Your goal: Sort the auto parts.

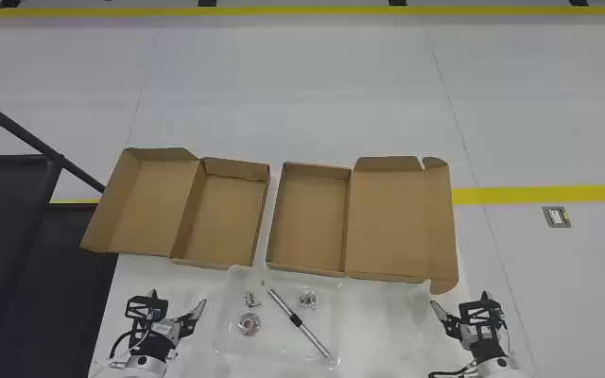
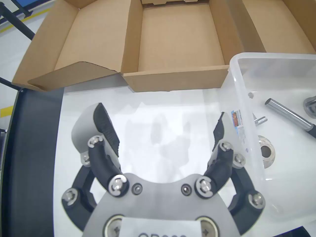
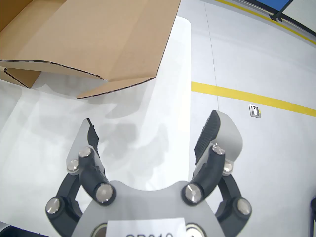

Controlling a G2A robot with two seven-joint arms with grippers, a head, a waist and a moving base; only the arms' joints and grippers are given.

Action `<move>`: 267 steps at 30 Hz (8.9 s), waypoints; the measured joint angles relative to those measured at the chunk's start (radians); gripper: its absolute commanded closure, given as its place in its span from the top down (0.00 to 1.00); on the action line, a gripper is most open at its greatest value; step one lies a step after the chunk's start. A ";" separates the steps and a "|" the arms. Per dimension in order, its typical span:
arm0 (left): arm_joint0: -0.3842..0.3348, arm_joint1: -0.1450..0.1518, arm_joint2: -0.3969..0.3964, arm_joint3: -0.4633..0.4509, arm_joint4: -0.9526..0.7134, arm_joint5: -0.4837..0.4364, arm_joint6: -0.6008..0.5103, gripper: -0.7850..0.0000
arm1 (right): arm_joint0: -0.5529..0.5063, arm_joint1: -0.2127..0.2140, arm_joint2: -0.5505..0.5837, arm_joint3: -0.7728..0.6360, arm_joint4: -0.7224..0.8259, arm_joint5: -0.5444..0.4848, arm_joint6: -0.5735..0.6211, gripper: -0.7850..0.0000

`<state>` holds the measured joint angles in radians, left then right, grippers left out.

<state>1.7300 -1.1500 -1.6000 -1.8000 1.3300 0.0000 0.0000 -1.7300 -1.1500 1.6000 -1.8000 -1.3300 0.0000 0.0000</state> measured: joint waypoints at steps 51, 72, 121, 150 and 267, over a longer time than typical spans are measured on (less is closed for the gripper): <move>0.089 -0.006 -0.061 -0.031 -0.017 -0.013 0.182 1.00 | 0.321 -0.050 -0.618 -0.254 -0.378 -0.374 0.552 1.00; 0.089 -0.006 -0.061 -0.031 -0.017 -0.013 0.182 1.00 | 0.820 -0.232 -0.888 0.208 -0.017 -0.113 1.036 1.00; 0.089 -0.006 -0.061 -0.031 -0.017 -0.013 0.182 1.00 | 0.633 -0.217 -0.714 -0.174 -0.109 -0.284 0.787 0.00; 0.089 -0.006 -0.061 -0.031 -0.017 -0.013 0.182 1.00 | 1.170 -0.413 -0.885 0.501 0.294 0.253 0.605 0.00; 0.089 -0.006 -0.061 -0.031 -0.017 -0.013 0.182 1.00 | 0.735 -0.376 -0.781 0.051 -0.375 -0.354 1.136 1.00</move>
<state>1.8188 -1.1559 -1.6612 -1.8313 1.3126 -0.0131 0.1823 -0.9946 -1.5264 0.8190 -1.7490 -1.7055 -0.3538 1.1364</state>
